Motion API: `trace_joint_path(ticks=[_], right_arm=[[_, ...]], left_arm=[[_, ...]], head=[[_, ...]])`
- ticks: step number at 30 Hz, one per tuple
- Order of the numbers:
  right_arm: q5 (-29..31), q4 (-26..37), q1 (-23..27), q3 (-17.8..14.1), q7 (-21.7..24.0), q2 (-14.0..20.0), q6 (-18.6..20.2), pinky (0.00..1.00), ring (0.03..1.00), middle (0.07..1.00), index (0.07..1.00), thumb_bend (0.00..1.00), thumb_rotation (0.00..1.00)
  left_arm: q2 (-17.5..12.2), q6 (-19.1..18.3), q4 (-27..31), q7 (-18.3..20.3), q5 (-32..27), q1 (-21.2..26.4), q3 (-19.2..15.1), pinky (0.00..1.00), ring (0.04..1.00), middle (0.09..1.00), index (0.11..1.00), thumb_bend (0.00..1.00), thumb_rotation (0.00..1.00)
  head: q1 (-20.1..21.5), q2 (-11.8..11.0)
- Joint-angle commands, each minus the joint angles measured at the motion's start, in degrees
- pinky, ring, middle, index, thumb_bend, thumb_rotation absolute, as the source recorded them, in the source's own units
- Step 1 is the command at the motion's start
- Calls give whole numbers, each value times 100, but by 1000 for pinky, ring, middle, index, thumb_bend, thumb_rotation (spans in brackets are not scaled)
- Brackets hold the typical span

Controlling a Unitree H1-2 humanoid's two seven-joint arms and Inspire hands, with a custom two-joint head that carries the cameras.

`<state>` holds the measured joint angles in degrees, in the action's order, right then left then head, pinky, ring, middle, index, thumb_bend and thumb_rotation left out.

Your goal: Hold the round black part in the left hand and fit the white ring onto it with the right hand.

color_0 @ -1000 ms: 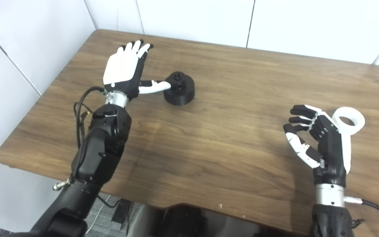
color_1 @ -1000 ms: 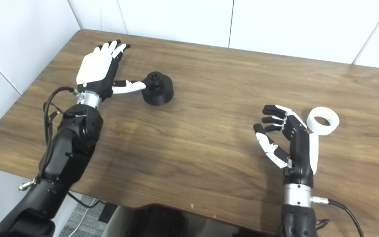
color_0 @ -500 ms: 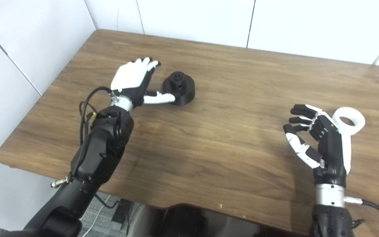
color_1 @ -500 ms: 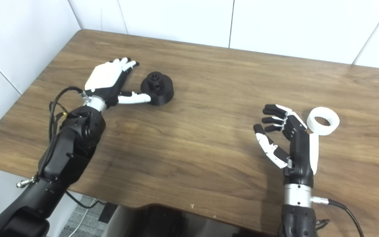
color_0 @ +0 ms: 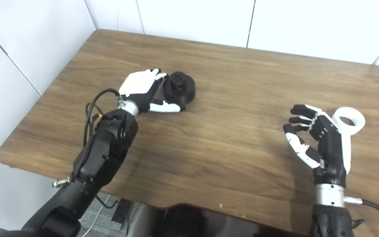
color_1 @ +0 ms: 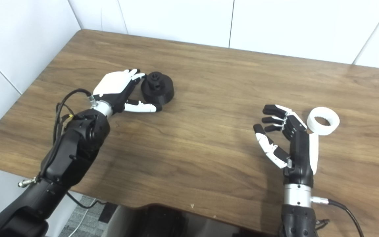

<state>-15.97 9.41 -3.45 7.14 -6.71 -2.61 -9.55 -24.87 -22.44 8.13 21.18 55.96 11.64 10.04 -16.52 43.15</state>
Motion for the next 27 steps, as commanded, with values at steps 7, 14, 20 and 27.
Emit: trace_joint_path(ticks=[7, 14, 20, 27], right_arm=[[23, 183, -203, 25, 13, -11, -140, 504, 607, 667, 662, 490, 161], [-26, 221, -229, 29, 2, -12, -125, 502, 608, 667, 659, 486, 162], [-46, 257, -262, 20, -18, -15, -162, 493, 599, 663, 657, 487, 159], [-99, 312, -296, 27, -18, -4, -147, 486, 594, 662, 659, 481, 161]], left_arm=[[-21, 77, -482, -632, 162, 348, -1, 1000, 1000, 1000, 897, 1000, 718], [113, 39, -1152, -1241, 186, 531, 50, 1000, 1000, 1000, 911, 1000, 717], [148, 128, -1413, -1567, 72, 617, 75, 1000, 1000, 1000, 909, 1000, 711], [226, 243, -1641, -1924, -136, 655, 78, 1000, 1000, 1000, 909, 1000, 721]], head=[[29, 10], [61, 26], [80, 44], [120, 86]])
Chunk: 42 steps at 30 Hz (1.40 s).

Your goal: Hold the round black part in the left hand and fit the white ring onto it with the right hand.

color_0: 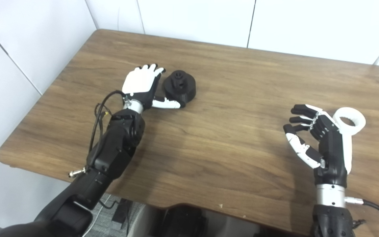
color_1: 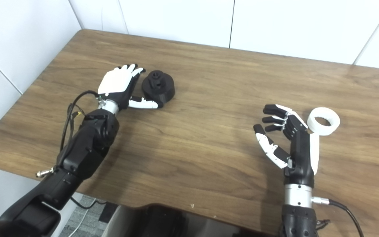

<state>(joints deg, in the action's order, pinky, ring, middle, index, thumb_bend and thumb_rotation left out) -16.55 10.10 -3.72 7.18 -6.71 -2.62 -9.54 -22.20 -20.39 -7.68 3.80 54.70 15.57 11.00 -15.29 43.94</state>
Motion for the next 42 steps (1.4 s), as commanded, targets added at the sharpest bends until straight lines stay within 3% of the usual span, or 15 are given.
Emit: trace_joint_path(ticks=[1, 8, 19, 32, 42], right_arm=[[-53, 249, -270, 22, -21, -4, -147, 485, 594, 662, 659, 481, 164], [-62, 283, -286, 5, -14, -3, -105, 488, 596, 662, 661, 480, 168], [-9, 332, -307, 3, -4, -15, -47, 490, 597, 664, 661, 478, 128], [-60, 376, -309, 2, -1, -6, 18, 488, 597, 664, 659, 481, 176], [-84, 411, -300, 4, 5, 0, 97, 489, 598, 665, 658, 482, 162]], left_arm=[[-23, 39, -66, -190, -68, 269, -25, 1000, 1000, 1000, 910, 1000, 715], [44, 90, -14, -163, -398, 284, -20, 1000, 1000, 1000, 897, 1000, 677], [138, 570, -43, -541, -1062, 200, -107, 1000, 1000, 1000, 735, 1000, 469], [136, 696, -3, -568, -1325, 130, -61, 1000, 1000, 1000, 727, 988, 378], [212, 914, -112, -920, -1468, 111, -97, 1000, 1000, 1000, 661, 930, 255]], head=[[-3, 7], [-14, 58], [1, 83], [31, 123], [50, 124]])
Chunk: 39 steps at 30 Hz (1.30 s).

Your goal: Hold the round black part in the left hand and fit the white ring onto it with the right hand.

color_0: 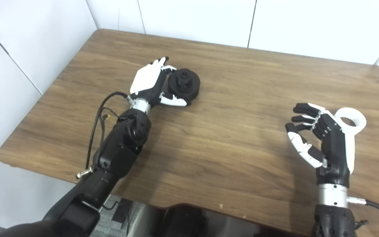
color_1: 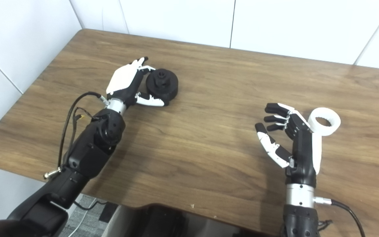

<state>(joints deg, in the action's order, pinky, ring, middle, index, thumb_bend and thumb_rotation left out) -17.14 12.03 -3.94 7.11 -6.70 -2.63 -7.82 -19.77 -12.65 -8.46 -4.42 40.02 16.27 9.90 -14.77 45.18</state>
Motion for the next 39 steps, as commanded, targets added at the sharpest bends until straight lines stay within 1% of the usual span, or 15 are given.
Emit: trace_joint_path(ticks=[1, 6, 9, 12, 17, 20, 26, 28, 31, 34, 35, 37, 39], right_arm=[[-12, 217, -276, 7, 6, 2, -79, 490, 599, 666, 658, 482, 162], [-1, 233, -276, 4, 13, 3, -64, 491, 600, 667, 657, 482, 150], [-18, 246, -278, 3, 10, 2, -50, 493, 601, 667, 657, 483, 152], [-29, 261, -278, 4, 15, 15, -51, 492, 602, 669, 658, 479, 158], [-39, 251, -266, 8, 14, 23, -73, 495, 600, 665, 656, 480, 160], [-8, 264, -259, 13, 34, 13, -37, 489, 599, 666, 656, 477, 155], [-45, 270, -249, 22, 37, 16, -11, 501, 605, 664, 658, 480, 155], [-13, 274, -242, 27, 55, 19, -4, 503, 606, 665, 659, 480, 153], [-5, 285, -237, 32, 80, 28, 24, 504, 609, 668, 661, 475, 164], [2, 272, -221, 25, 89, 29, 13, 504, 609, 668, 660, 477, 166], [-2, 271, -218, 25, 94, 27, 11, 504, 608, 668, 661, 478, 180], [2, 277, -217, 28, 107, 13, 20, 502, 608, 668, 662, 480, 190], [19, 289, -222, 39, 111, -27, 31, 503, 610, 669, 660, 480, 165]], left_arm=[[-20, 181, -49, -144, -13, 38, 5, 1000, 1000, 1000, 653, 927, 249], [3, 271, -45, -248, -23, 23, 24, 1000, 1000, 1000, 631, 907, 248], [43, 361, -27, -302, -79, -2, 14, 1000, 1000, 1000, 621, 919, 252], [86, 375, 31, -298, -93, -43, 35, 1000, 1000, 1000, 613, 926, 247], [142, 389, 148, -295, -117, -127, 108, 1000, 1000, 1000, 611, 950, 271], [191, 337, 322, -132, -209, -219, 157, 1000, 1000, 1000, 614, 945, 295], [259, 388, 623, 98, -274, -455, 305, 1000, 1000, 1000, 617, 956, 334], [267, 353, 784, 182, -204, -538, 389, 1000, 1000, 1000, 619, 959, 343], [298, 350, 1053, 312, -118, -683, 541, 1000, 1000, 1000, 625, 955, 329], [356, 404, 1268, 397, -135, -793, 653, 1000, 1000, 1000, 622, 985, 347], [379, 392, 1364, 461, -146, -832, 695, 1000, 1000, 1000, 624, 996, 358], [416, 383, 1518, 564, -164, -894, 760, 1000, 1000, 1000, 626, 1000, 352], [459, 394, 1680, 648, -152, -977, 839, 1000, 1000, 1000, 628, 1000, 329]], head=[[-4, 8], [-4, 9], [-9, 20], [-1, 31], [-8, 42], [20, 54], [116, 99], [125, 93], [142, 101], [172, 115], [240, 133], [287, 145], [402, 169]])
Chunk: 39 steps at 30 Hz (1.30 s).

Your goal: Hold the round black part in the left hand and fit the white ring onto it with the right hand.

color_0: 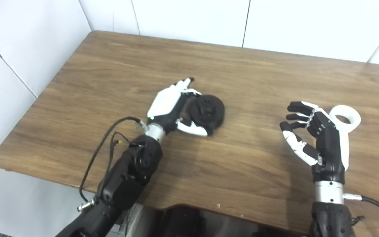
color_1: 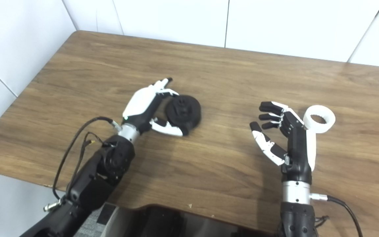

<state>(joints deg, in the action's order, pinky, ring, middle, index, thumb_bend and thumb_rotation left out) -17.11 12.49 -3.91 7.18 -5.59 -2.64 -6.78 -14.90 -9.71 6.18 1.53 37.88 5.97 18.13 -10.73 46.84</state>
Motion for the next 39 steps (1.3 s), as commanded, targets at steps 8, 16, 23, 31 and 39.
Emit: trace_joint_path(ticks=[8, 16, 23, 31, 39], right_arm=[[-122, 313, -255, 123, -34, -97, -44, 502, 609, 669, 659, 465, 144], [-286, 346, -253, 209, -119, -190, 38, 494, 608, 668, 660, 457, 128], [-401, 399, -276, 323, -180, -237, 137, 496, 610, 671, 662, 452, 119], [-593, 303, -51, 203, -573, -374, 155, 473, 590, 676, 663, 465, 165], [-744, 213, 43, 153, -792, -417, 243, 466, 583, 664, 653, 475, 122]], left_arm=[[62, 203, 660, 280, 215, -262, 248, 1000, 1000, 1000, 627, 1000, 343], [88, 339, 1051, 523, 341, -494, 414, 1000, 1000, 1000, 623, 1000, 391], [160, 364, 1222, 705, 318, -622, 432, 1000, 1000, 1000, 612, 1000, 359], [-142, 661, 1196, 843, -71, -661, 88, 1000, 1000, 1000, 617, 1000, 334], [-279, 901, 1024, 885, -293, -616, -79, 1000, 1000, 1000, 617, 1000, 317]], head=[[328, 85], [730, 163], [1472, 197], [3366, -4], [3969, -202]])
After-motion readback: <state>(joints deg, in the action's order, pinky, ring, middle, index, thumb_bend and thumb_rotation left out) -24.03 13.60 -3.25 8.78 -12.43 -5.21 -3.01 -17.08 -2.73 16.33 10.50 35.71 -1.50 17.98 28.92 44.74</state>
